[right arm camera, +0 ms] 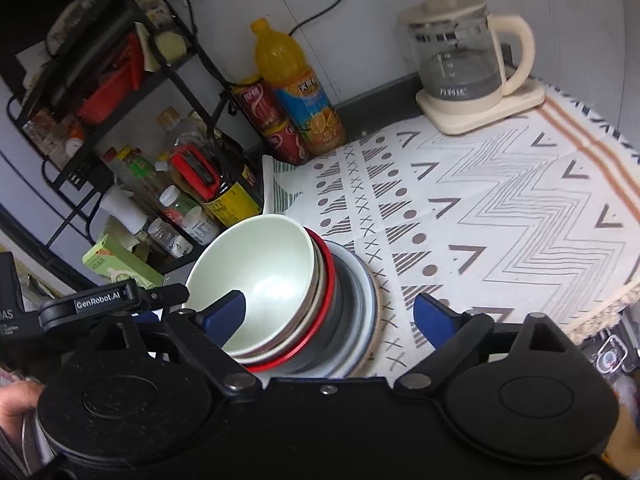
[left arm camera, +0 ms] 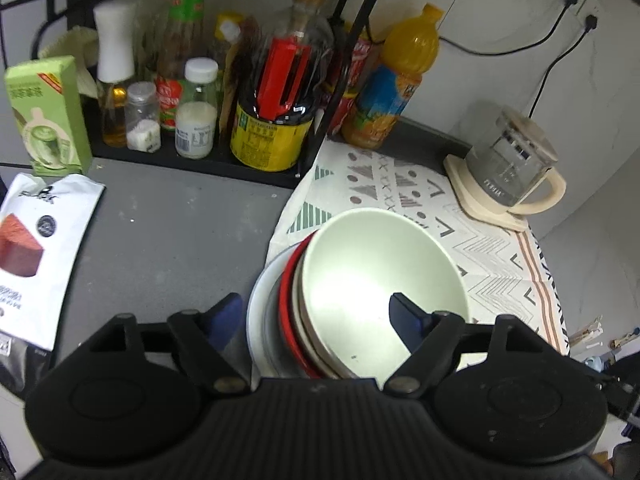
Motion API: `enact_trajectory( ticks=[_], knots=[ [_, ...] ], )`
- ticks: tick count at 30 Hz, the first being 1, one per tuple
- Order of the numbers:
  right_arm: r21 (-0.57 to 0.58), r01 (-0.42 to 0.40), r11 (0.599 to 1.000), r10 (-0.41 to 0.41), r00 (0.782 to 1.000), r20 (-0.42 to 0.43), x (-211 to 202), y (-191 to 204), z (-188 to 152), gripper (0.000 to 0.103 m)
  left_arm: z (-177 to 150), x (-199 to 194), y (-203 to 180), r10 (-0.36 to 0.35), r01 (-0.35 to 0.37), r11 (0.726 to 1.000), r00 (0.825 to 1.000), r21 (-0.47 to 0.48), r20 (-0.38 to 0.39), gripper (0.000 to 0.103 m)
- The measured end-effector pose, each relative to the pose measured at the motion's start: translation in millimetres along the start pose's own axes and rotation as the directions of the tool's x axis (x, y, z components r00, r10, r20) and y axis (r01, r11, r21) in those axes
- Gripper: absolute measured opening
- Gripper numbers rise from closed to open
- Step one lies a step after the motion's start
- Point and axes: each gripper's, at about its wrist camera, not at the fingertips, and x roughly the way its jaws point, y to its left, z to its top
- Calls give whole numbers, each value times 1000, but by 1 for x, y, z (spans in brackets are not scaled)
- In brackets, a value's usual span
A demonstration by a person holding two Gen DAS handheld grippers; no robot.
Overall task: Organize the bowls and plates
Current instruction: 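Open both tools and pull them back from the stack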
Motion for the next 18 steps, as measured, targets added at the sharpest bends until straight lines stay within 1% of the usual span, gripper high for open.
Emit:
enact_trajectory(
  ticks=[1,3,6,7,8,12,18],
  knots=[
    [-9,0,1000,0,1000,7,-6,-1,-2,94,-3,-6,-3,8,-8,1000,1000,1,14,82],
    [-15,1,1000,-1,1000,22,-16,-3,-5,98,-10,-19,-8,23,-23,1000,999,3,35,84],
    [-24,-1,1000,2,999,48,-35,-4,-12,101,-22,-39,-14,33,-34,999,997,23,64,92],
    [-30,-3,1000,5,998,59,-41,-4,-15,103,-26,-45,-17,35,-37,999,997,37,72,99],
    [-38,-3,999,6,997,76,-48,-4,-17,103,-31,-51,-19,38,-42,998,996,48,81,103],
    [-48,33,998,-28,993,113,-70,-6,-29,103,-48,-72,-22,34,-40,998,994,52,102,103],
    [-57,59,997,-50,987,150,-98,-11,-49,103,-77,-104,-27,39,-49,997,989,67,142,103]
  ],
)
